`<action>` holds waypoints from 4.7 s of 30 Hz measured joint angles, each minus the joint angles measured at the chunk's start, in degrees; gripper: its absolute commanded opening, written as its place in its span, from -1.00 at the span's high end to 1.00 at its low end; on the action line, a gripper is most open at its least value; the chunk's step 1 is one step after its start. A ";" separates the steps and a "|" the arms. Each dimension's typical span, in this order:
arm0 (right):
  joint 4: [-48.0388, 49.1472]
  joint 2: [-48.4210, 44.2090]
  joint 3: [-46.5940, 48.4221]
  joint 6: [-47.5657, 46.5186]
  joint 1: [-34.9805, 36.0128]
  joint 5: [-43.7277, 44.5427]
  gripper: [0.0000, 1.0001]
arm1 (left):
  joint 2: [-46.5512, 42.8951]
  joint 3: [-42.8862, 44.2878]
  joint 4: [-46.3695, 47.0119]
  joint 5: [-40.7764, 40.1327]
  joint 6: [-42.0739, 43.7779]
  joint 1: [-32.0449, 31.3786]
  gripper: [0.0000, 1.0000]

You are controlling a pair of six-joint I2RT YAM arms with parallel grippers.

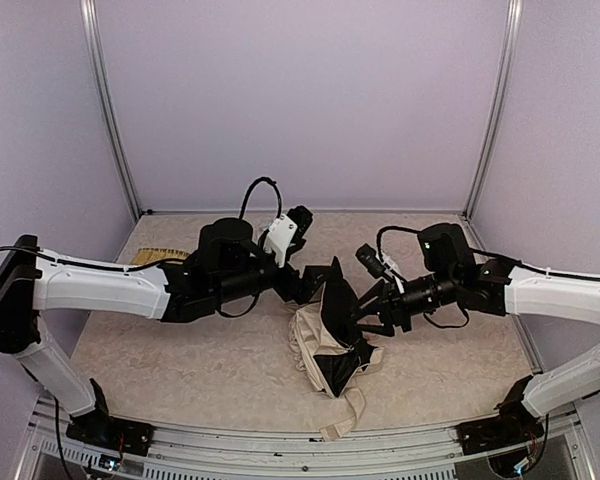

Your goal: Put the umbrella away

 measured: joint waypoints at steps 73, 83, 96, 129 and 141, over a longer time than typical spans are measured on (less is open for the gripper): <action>15.93 2.14 -4.98 19.67 -15.13 13.11 0.10 | 17.42 26.27 -34.36 0.09 5.55 -11.45 1.00; 2.05 10.62 17.92 -0.87 -13.88 9.11 -0.68 | 19.69 22.77 -37.42 13.35 16.44 -17.42 1.00; -20.35 28.50 26.77 -21.44 2.89 13.16 -1.00 | 18.58 19.74 -39.54 14.88 19.12 -17.57 0.56; -15.74 37.24 23.96 -23.52 10.10 37.09 0.74 | -11.19 -5.73 -13.05 7.56 6.84 -4.85 -0.78; -14.27 31.39 24.55 -27.36 -2.43 43.69 1.00 | -11.32 -6.12 -12.83 3.41 5.95 -3.04 -0.78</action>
